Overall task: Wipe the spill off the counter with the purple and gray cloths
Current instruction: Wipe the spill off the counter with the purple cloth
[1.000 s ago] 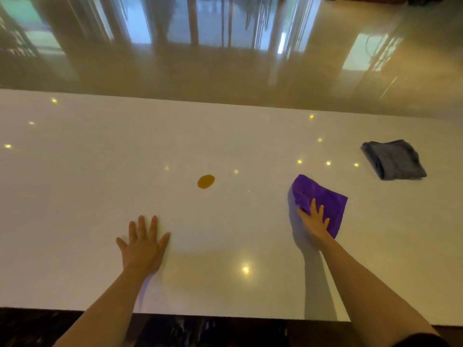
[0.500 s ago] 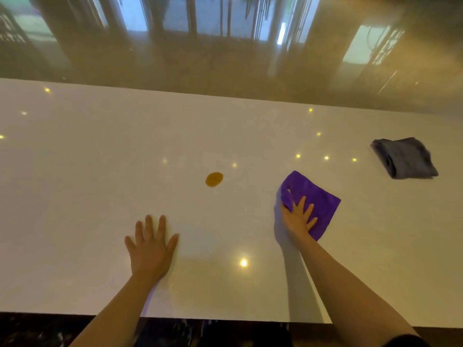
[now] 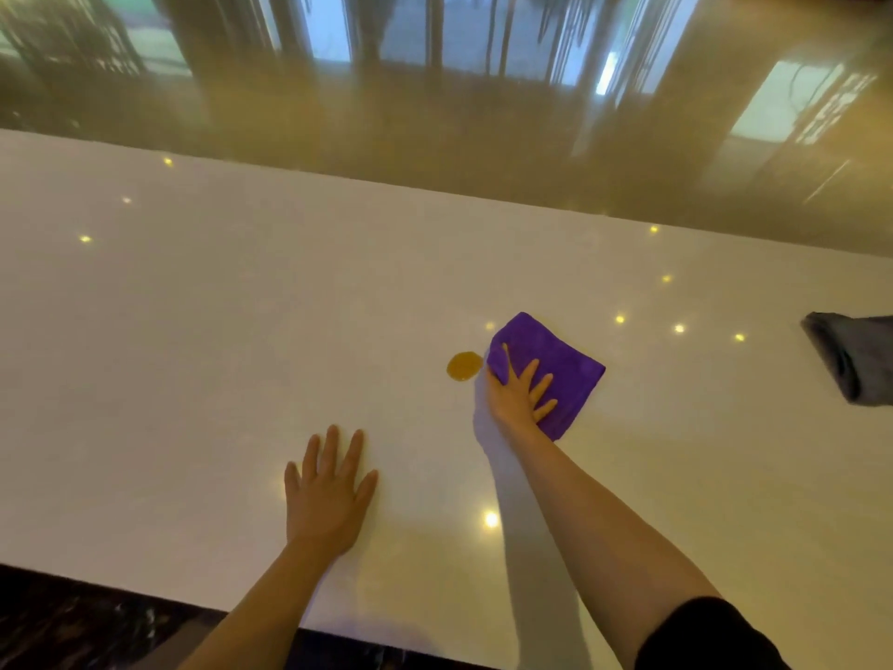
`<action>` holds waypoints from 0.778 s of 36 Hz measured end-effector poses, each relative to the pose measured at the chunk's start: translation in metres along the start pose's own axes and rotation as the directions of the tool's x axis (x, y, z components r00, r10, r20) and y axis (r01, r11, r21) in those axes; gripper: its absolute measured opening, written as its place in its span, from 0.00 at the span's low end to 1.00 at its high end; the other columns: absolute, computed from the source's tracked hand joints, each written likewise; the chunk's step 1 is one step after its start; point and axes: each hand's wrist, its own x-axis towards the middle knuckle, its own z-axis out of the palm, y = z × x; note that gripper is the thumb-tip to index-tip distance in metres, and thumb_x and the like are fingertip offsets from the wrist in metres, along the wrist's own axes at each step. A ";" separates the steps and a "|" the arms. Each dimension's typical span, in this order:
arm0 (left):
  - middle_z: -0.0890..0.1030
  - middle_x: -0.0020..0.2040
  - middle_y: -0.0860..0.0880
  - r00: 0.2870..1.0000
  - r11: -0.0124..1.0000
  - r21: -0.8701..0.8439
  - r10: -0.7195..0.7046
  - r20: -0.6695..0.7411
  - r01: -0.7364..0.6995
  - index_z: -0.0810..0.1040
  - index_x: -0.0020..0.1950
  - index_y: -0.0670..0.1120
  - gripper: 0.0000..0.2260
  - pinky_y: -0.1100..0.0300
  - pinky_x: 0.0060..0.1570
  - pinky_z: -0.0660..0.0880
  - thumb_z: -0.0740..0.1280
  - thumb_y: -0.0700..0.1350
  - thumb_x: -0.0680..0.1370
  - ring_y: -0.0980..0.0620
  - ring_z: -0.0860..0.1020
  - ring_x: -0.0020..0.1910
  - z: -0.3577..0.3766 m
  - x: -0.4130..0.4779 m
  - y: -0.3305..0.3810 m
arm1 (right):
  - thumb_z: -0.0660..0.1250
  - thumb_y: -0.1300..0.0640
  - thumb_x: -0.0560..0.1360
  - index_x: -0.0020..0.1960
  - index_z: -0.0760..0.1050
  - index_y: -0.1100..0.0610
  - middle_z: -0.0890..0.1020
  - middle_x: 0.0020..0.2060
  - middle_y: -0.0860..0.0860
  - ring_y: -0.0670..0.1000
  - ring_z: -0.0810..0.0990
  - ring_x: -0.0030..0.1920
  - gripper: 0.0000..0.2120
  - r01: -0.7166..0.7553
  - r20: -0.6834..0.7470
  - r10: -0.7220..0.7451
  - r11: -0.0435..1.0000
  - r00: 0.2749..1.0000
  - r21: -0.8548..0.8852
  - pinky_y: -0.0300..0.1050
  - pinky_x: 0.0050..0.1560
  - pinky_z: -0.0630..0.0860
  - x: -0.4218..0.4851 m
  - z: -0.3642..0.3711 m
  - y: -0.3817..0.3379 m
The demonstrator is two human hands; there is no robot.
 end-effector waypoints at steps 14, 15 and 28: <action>0.42 0.78 0.49 0.998 1.000 -0.024 0.014 0.059 -0.012 0.40 0.74 0.55 0.52 0.46 0.74 0.47 0.15 0.69 0.52 0.47 0.43 0.77 -0.004 -0.002 0.000 | 0.46 0.33 0.75 0.70 0.48 0.32 0.43 0.77 0.50 0.57 0.35 0.75 0.24 0.347 0.210 -0.314 0.927 0.926 -0.143 0.62 0.72 0.32 0.022 0.024 -0.040; 0.42 0.78 0.49 0.998 1.000 -0.020 0.016 0.062 -0.015 0.39 0.74 0.55 0.52 0.46 0.75 0.47 0.15 0.69 0.53 0.46 0.43 0.77 -0.004 -0.001 0.000 | 0.46 0.34 0.75 0.71 0.49 0.33 0.42 0.77 0.50 0.57 0.35 0.75 0.24 0.384 0.240 -0.339 0.905 0.910 -0.180 0.62 0.71 0.32 0.022 0.024 -0.039; 0.42 0.78 0.48 0.998 1.000 0.011 0.003 0.060 -0.004 0.34 0.72 0.50 0.48 0.46 0.75 0.47 0.18 0.71 0.55 0.46 0.42 0.77 0.001 0.000 0.002 | 0.49 0.38 0.78 0.72 0.52 0.38 0.44 0.77 0.50 0.58 0.37 0.76 0.24 0.722 0.491 -0.535 0.578 0.688 -0.381 0.63 0.73 0.35 0.008 -0.011 0.000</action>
